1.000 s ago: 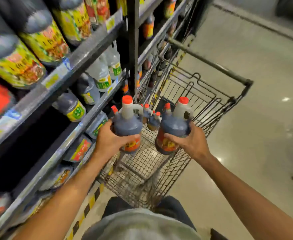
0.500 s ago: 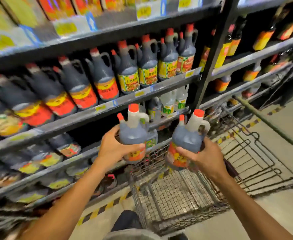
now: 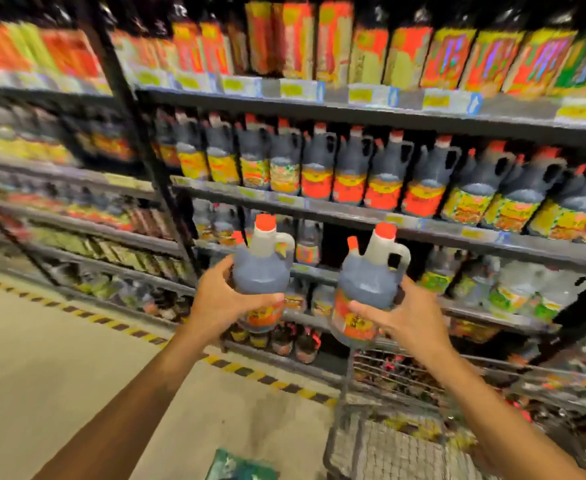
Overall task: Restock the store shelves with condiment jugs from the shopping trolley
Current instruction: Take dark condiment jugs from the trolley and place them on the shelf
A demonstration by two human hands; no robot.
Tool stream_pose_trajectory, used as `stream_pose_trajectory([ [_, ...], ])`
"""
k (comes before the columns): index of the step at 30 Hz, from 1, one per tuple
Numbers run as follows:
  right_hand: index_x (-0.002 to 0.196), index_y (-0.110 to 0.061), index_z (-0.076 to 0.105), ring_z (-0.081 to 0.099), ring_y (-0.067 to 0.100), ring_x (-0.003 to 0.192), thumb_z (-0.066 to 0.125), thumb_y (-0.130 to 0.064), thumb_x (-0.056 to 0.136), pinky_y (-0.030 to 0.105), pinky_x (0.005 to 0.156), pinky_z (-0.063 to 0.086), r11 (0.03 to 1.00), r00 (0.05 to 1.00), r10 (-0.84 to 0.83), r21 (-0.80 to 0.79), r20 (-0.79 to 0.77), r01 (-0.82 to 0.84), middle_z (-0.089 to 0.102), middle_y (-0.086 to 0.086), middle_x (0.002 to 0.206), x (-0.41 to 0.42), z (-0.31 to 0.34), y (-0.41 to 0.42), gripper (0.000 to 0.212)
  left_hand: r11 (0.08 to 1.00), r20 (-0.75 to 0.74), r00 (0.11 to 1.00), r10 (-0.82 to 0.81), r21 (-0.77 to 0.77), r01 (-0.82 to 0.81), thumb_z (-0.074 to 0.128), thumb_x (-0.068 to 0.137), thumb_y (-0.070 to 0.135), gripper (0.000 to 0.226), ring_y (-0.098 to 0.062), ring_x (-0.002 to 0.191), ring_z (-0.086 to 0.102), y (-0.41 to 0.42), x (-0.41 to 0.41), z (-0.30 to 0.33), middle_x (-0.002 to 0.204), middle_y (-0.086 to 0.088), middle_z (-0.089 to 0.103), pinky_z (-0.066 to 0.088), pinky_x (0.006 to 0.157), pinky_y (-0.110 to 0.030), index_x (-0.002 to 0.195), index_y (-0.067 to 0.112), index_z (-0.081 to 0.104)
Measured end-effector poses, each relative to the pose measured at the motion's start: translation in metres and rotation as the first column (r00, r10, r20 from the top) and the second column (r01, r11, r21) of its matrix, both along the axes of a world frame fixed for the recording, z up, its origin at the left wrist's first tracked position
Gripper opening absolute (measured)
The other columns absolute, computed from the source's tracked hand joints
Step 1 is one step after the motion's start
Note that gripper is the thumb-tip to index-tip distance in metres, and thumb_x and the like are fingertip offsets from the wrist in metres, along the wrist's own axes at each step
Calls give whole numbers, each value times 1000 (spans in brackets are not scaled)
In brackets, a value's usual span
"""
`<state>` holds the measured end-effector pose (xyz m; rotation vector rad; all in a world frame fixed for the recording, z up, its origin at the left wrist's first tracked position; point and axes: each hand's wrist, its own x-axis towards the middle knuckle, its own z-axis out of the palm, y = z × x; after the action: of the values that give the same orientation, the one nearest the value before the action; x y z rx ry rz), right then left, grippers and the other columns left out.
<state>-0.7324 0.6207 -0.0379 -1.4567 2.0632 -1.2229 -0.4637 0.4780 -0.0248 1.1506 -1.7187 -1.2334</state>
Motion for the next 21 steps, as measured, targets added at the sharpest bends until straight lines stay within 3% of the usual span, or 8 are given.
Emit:
stream_pose_trajectory([
  [4,134,-28,55,61,2,96,77,-65,59,23,84,54,988,988,152,-35,24,-151,61,-23,108,66,12,-37,86,985,-28,985,173,-19,-174,98,42,40,92,-5,106,66,2,78,8,115,15,68,57,91,-33,125,29,61],
  [8,113,-35,56,64,1,89,80,-63,59,14,70,49,969,969,243,-56,46,-240,63,-26,99,150,18,-75,66,954,-62,953,296,-31,-298,93,40,44,95,-5,106,65,4,165,15,115,16,67,57,91,-34,127,27,60],
  [12,109,-28,60,65,5,88,82,-59,58,17,70,52,938,937,344,-51,58,-342,66,-17,100,244,19,-108,62,913,-71,913,402,-46,-406,96,36,51,100,-6,106,68,5,262,15,117,13,70,58,91,-36,127,24,63],
  [15,122,-24,60,63,4,94,84,-57,59,13,73,49,907,906,420,-43,49,-418,63,-18,107,311,20,-129,75,883,-92,882,461,-45,-466,95,32,57,94,-2,103,69,5,332,15,113,18,71,59,89,-35,117,34,65],
  [21,129,-20,61,66,6,104,82,-60,60,27,85,57,860,857,510,-62,76,-506,68,-13,121,410,17,-161,82,843,-117,841,528,-51,-536,97,37,50,92,-7,105,69,5,430,14,113,10,73,59,90,-38,120,24,66],
])
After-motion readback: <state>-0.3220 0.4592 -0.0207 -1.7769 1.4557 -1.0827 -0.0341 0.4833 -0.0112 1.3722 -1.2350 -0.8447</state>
